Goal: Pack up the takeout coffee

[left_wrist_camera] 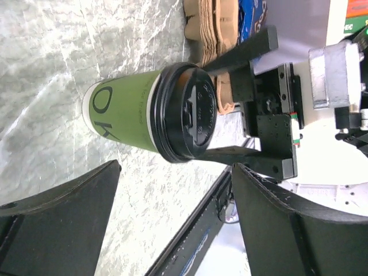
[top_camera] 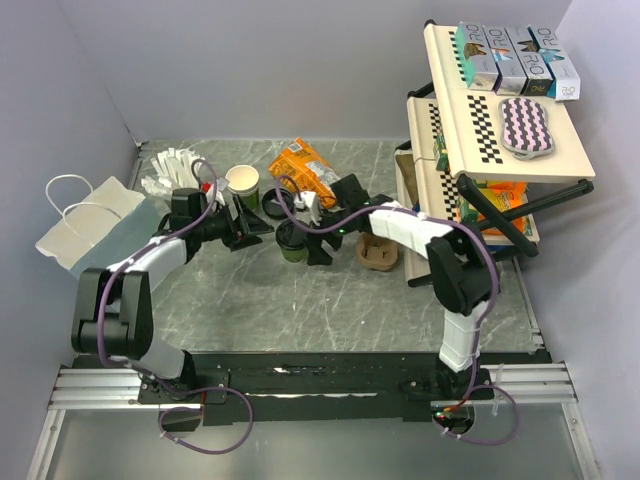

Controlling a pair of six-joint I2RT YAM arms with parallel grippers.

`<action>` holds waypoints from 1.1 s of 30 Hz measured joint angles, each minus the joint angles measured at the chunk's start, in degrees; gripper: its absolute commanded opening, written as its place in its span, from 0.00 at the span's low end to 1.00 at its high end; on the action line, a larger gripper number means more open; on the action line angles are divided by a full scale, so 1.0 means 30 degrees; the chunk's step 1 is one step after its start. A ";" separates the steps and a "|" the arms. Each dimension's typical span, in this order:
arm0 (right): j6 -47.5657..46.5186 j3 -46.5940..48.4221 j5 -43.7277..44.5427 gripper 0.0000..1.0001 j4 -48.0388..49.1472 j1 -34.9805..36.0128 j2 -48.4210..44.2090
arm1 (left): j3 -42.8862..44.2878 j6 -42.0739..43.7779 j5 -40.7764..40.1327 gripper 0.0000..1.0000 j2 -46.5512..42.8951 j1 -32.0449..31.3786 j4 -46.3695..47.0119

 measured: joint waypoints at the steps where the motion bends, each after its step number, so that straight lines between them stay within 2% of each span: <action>1: -0.0095 -0.0474 0.0000 1.00 -0.0226 -0.0138 -0.0481 | -0.0182 0.0000 -0.0182 0.84 -0.0350 0.0029 -0.0044; 8: -0.0226 -0.1712 -0.0219 1.00 -0.0670 -0.0692 -0.2215 | -0.1202 0.1042 -0.1486 0.82 -0.0816 -0.0087 -0.0168; 11: -0.0036 -0.1945 -0.0379 1.00 -0.0721 -0.0933 -0.2310 | -0.1902 0.1909 -0.2215 0.72 -0.0845 -0.0437 -0.0087; 14: 0.0255 -0.2390 -0.0517 1.00 -0.0925 -0.1392 -0.2834 | -0.2987 0.1661 -0.2608 0.55 -0.0699 -0.0656 0.0510; 15: 0.0342 -0.2404 -0.0525 1.00 -0.1078 -0.1545 -0.3016 | -0.3257 0.1319 -0.2623 0.43 -0.0532 -0.0699 0.0867; 17: 0.0597 -0.2404 -0.0576 1.00 -0.1209 -0.1938 -0.3570 | -0.4051 -0.0007 -0.2594 0.31 0.0423 -0.0816 0.2557; 18: 0.0729 -0.2397 -0.0590 1.00 -0.1209 -0.2040 -0.3803 | -0.4364 -0.0750 -0.2579 0.21 0.0940 -0.0882 0.3424; 21: 0.1049 -0.2397 -0.0729 1.00 -0.1239 -0.2477 -0.4539 | -0.5115 -0.2820 -0.2463 0.06 0.2769 -0.1268 0.5916; 27: 0.1377 -0.2397 -0.0823 1.00 -0.1370 -0.3053 -0.4932 | -0.4816 -0.5304 -0.1821 0.05 0.5282 -0.2382 0.9143; 33: 0.1479 -0.2528 -0.0896 1.00 -0.1523 -0.3417 -0.4969 | -0.3606 -0.6885 -0.1654 0.07 0.7329 -0.2696 1.0928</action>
